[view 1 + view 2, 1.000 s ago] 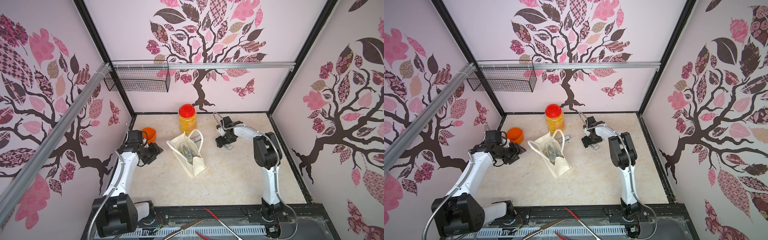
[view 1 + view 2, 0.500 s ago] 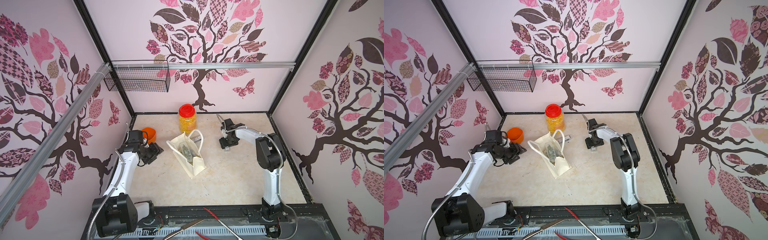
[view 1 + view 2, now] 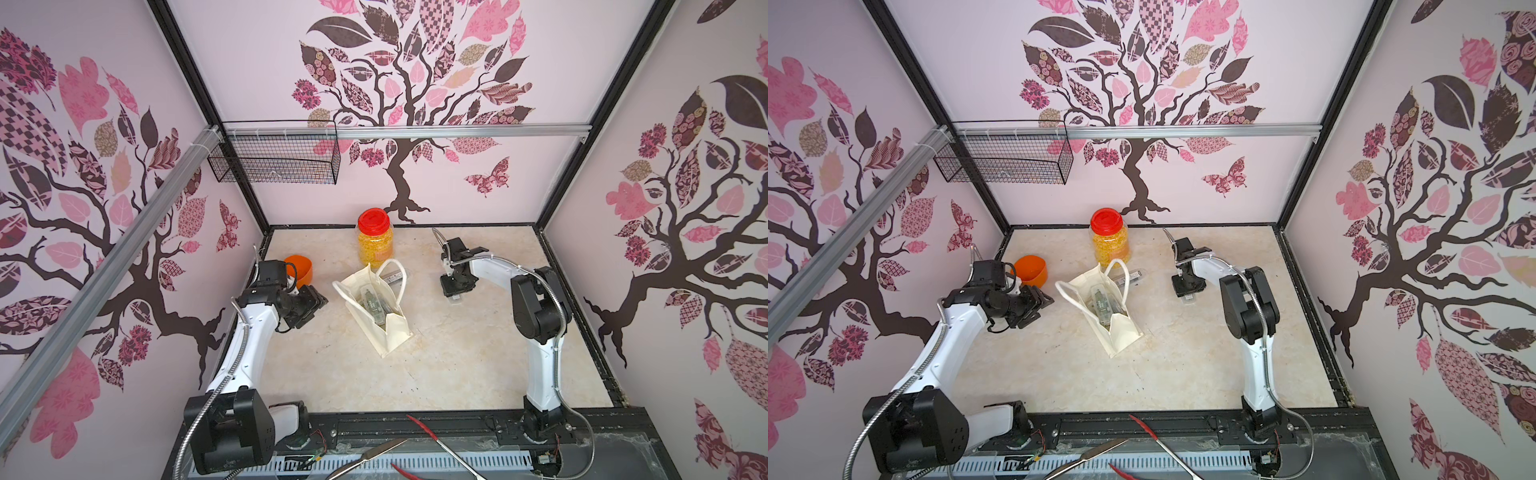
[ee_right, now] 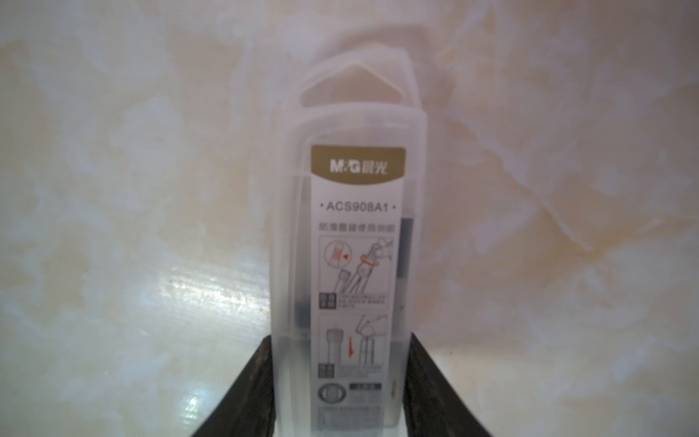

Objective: Put the compass set into the canvas bag
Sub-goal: Pick up the compass set at the center of the board.

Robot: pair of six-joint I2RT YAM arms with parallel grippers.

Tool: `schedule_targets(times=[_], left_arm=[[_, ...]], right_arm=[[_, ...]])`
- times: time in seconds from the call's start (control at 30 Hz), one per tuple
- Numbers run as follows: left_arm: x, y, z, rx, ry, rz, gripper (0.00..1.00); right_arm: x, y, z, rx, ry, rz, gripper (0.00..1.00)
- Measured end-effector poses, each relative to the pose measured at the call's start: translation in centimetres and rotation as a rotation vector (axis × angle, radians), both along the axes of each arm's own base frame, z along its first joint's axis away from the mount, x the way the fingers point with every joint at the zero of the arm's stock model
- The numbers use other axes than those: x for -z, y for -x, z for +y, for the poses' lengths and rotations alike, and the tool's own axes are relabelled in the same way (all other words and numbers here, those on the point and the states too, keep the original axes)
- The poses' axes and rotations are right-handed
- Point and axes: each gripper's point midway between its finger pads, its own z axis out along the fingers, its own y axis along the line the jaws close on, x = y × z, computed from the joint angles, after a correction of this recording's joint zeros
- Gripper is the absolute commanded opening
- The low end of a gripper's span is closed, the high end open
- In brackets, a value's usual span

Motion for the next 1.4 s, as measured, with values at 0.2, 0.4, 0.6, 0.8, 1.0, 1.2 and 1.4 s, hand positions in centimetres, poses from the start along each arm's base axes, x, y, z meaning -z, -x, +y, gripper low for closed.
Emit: schedule_targets(times=[0.2,0.4,0.6,0.8,1.0,1.2,1.4], left_arm=[[0.0,0.0,-0.1,0.002,-0.001,-0.001,0.62],[0.0,0.0,0.0,0.001,-0.002,-0.001,0.62],[0.0,0.0,0.0,0.001,-0.002,0.0,0.62],[0.0,0.0,0.0,0.001,-0.003,0.0,0.62],[0.0,0.0,0.0,0.001,-0.003,0.0,0.62],[0.0,0.0,-0.1,0.003,-0.003,0.0,0.62],[0.0,0.0,-0.2,0.006,-0.003,0.0,0.62]], right_arm=[[-0.1,0.3,0.0,0.001,-0.006,-0.001,0.39],[-0.4,1.6,0.0,0.002,-0.015,0.027,0.38],[-4.5,1.9,0.4,-0.003,-0.061,-0.033,0.38],[-11.3,1.9,1.0,-0.015,-0.149,-0.166,0.38],[-18.5,2.1,1.9,-0.028,-0.253,-0.315,0.38],[-26.5,3.5,4.0,-0.092,-0.354,-0.495,0.39],[-33.2,6.8,9.2,-0.239,-0.485,-0.613,0.39]])
